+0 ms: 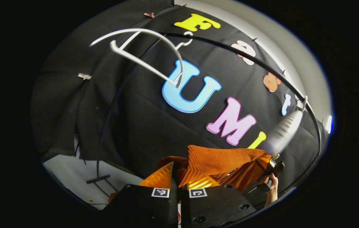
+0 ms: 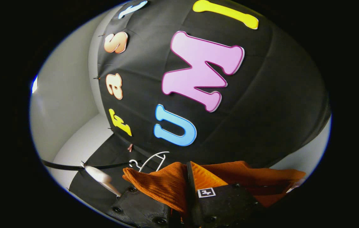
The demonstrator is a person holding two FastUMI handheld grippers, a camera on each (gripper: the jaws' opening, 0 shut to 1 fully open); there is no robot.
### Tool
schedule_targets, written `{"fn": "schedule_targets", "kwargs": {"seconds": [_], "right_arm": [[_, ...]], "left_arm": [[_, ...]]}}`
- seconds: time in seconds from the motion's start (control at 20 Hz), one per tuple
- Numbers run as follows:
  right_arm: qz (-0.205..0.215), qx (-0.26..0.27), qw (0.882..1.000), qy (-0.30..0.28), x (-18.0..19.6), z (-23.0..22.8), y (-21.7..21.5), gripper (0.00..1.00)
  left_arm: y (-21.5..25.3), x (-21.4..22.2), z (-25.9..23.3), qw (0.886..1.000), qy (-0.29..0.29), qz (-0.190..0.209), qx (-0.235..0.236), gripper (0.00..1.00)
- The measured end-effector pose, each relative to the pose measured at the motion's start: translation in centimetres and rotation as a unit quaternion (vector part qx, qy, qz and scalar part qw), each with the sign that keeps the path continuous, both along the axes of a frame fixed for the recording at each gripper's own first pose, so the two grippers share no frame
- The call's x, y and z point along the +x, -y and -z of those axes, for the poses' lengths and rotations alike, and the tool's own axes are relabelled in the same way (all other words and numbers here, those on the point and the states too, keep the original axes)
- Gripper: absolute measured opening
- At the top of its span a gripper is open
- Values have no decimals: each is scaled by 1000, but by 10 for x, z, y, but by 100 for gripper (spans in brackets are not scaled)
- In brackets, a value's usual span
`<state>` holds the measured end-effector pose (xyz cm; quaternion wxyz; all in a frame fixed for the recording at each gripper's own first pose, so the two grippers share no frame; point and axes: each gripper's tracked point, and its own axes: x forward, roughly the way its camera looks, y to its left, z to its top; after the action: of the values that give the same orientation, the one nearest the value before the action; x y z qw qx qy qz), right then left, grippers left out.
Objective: Grasp the clothes on the hanger with both hands and then place them into the laundry hamper below.
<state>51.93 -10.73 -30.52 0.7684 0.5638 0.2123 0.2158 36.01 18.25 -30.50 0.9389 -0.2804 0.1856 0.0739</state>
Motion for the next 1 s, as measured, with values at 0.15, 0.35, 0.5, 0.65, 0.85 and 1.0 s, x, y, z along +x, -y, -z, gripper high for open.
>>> {"fn": "schedule_targets", "kwargs": {"seconds": [0.15, 0.35, 0.5, 0.65, 0.85, 1.0], "right_arm": [[-8, -32, 999, -28, -20, 25, -10, 27], [-52, -71, 995, -56, -60, 54, -36, 27], [-73, -62, 993, -71, -83, 62, -52, 27], [-99, -67, 989, -85, -111, 72, -80, 27], [-141, -93, 978, -121, -147, 104, -117, 27], [-170, -93, 971, -140, -173, 119, -149, 27]], "left_arm": [[17, -16, 28, 999, -36, -11, -6, 8], [52, -33, 49, 998, -55, 4, -2, 8], [74, -40, 69, 996, -84, 17, -2, 8], [103, -43, 82, 995, -98, 29, -15, 8], [143, -41, 102, 988, -130, 80, 24, 8], [165, -41, 128, 982, -156, 102, 39, 9]]}}
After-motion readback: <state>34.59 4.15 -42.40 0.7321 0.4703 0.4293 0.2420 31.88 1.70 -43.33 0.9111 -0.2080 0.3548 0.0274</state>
